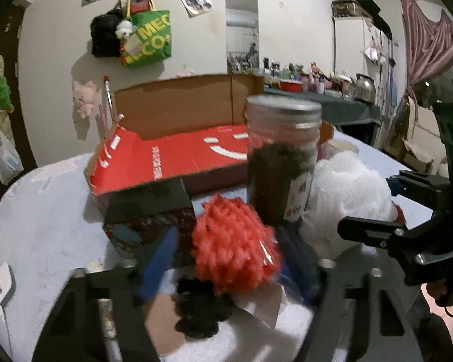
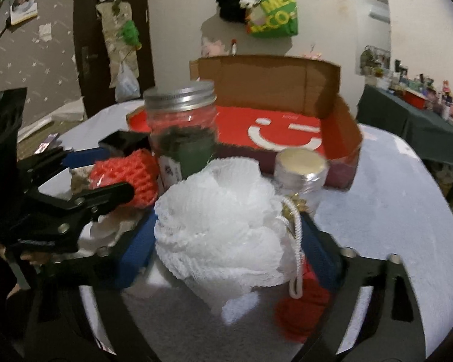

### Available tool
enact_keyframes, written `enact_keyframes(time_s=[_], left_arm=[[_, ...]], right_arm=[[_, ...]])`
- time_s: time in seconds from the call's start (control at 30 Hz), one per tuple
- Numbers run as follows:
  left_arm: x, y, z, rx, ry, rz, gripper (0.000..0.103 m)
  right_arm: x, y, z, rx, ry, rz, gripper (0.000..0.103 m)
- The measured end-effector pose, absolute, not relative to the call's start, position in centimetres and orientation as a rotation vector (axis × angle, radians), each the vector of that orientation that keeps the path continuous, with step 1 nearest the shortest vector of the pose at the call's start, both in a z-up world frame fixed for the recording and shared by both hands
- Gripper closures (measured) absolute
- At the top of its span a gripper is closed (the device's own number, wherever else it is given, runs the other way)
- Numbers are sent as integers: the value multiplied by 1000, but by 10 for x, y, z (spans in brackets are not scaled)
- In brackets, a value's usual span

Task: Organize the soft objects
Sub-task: 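Grasp the red mesh pouf with the left tool while the right tool grasps the white bath pouf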

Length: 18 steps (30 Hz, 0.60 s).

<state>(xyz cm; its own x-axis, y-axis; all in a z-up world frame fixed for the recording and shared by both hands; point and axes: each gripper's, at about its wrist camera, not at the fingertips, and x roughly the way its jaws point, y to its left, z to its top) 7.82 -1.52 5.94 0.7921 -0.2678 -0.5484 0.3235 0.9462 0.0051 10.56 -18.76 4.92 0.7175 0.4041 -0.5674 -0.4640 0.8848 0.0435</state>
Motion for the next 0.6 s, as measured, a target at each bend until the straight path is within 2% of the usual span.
enact_keyframes(time_s=[0.03,0.13,0.23,0.43,0.6], left_arm=[[79,-15,57,90,595,-340,51],[77,-13,57,78,602,-345,54],[70,-13,61,81,584,-353,56],[53,-10,78,81,547,-352,57],[46,-1,94,67,536,-345,57]], right_arm=[[106,-187,48,-101,610,488,31],[103,-189,47,-108,606,488,47],[97,-193,49,-91,588,488,57],[81,-200,58,-64,532,465,66],[71,-210,67,-23,514,446,68]])
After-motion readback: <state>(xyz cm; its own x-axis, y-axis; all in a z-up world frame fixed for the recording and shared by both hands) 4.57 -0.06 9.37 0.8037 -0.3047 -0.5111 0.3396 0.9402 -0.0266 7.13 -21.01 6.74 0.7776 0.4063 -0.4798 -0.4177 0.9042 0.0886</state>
